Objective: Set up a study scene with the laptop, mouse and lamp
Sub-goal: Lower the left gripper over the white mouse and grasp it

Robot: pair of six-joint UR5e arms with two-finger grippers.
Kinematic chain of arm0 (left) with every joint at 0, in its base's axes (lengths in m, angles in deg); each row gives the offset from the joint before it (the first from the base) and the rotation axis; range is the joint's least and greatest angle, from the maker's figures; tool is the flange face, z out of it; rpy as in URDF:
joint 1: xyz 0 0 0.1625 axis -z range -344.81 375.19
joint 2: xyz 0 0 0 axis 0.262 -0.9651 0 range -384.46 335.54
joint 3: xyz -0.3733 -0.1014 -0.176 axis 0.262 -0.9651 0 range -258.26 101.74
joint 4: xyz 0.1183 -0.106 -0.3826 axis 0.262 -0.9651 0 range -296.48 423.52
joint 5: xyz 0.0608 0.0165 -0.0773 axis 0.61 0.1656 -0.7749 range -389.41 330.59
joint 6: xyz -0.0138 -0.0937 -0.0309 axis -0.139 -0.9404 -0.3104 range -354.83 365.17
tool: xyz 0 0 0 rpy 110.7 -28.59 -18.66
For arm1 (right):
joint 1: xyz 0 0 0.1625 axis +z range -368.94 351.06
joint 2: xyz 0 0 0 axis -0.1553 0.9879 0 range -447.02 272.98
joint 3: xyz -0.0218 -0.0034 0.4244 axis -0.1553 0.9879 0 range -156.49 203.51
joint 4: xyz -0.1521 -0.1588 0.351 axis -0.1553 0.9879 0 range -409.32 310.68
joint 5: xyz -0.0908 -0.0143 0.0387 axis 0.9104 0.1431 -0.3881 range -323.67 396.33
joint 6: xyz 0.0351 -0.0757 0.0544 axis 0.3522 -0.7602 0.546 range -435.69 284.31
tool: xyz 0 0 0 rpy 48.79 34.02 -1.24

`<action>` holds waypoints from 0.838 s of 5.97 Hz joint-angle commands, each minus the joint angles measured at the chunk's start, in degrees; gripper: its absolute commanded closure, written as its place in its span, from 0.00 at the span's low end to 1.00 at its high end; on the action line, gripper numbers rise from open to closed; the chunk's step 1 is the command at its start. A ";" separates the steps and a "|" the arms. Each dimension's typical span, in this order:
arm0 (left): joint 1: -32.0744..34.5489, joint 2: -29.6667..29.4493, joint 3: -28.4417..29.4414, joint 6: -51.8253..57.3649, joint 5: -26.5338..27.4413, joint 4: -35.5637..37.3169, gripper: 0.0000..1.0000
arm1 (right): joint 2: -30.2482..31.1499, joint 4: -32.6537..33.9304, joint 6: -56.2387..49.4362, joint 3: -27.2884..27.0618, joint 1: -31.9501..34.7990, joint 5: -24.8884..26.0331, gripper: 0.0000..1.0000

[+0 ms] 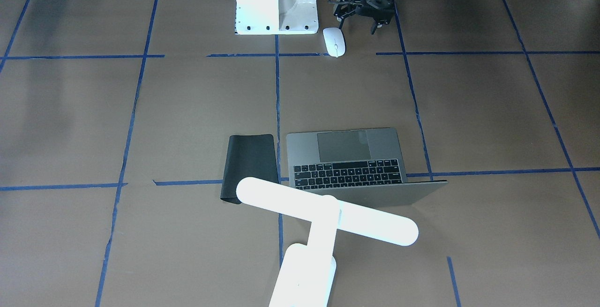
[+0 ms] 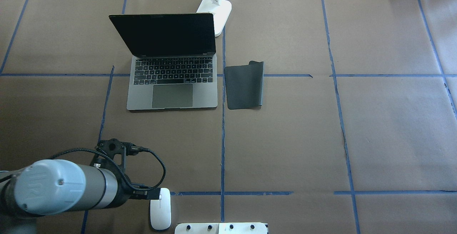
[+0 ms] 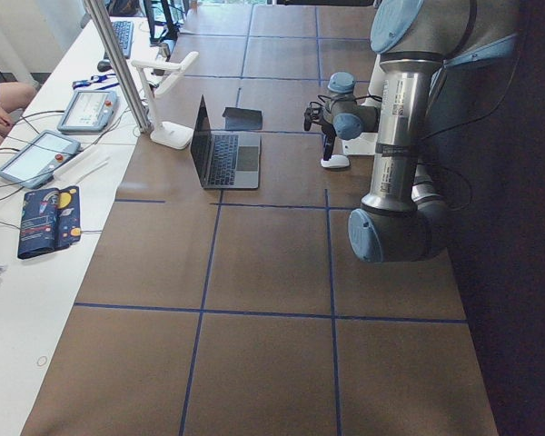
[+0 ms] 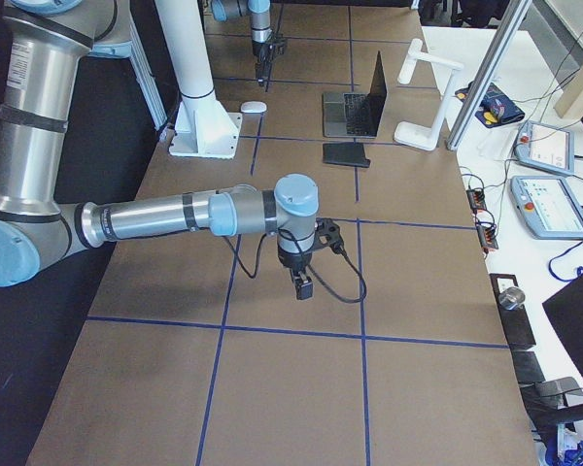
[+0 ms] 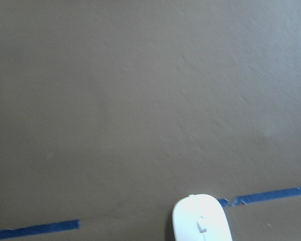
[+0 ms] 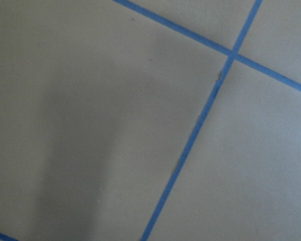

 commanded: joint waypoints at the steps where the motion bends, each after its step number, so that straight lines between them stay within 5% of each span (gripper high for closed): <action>1: -3.66 -3.32 4.91 -0.21 3.21 -0.09 0.00 | 1.09 -0.41 -3.82 2.75 3.79 -1.11 0.00; 5: -6.15 -4.21 6.34 -0.81 5.61 0.35 0.00 | 0.73 -0.41 -2.47 2.66 3.79 -1.65 0.00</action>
